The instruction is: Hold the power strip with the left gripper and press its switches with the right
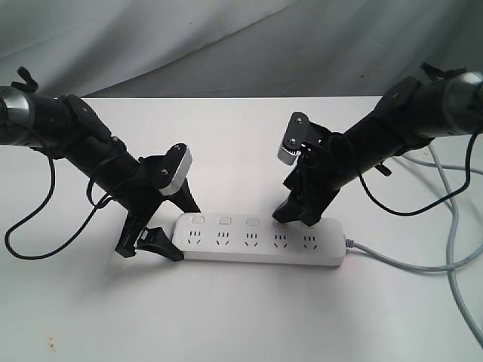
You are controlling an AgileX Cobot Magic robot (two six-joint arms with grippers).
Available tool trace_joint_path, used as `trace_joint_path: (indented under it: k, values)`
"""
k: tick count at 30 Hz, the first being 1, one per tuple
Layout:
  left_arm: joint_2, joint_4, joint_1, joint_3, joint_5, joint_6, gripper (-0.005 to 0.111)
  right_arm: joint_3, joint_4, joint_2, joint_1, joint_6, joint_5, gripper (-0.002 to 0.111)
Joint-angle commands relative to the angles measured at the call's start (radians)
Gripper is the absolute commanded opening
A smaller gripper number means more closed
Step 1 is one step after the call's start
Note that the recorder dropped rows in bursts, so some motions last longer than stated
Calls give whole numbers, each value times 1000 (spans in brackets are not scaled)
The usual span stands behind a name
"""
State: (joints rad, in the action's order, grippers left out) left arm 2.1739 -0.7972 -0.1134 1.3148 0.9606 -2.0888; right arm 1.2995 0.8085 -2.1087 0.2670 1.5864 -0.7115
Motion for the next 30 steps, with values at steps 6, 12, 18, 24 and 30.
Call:
trace_joint_path:
  k: [6, 12, 18, 24, 30]
  values:
    - [-5, -23, -6, 5, 5, -3, 23, -23, -102, -13, 4, -17, 54, 67]
    - [-5, -23, -6, 5, 5, -3, 23, -23, -110, -24, 34, -17, 53, 67]
    - [-5, -23, -6, 5, 5, -3, 23, -23, -114, -53, 48, -26, 55, 67]
    - [-5, -23, -6, 5, 5, -3, 23, -23, -47, -11, 47, -16, 53, 67]
    - [-5, -23, -6, 5, 5, -3, 23, -23, -14, 126, 0, 23, 9, 67]
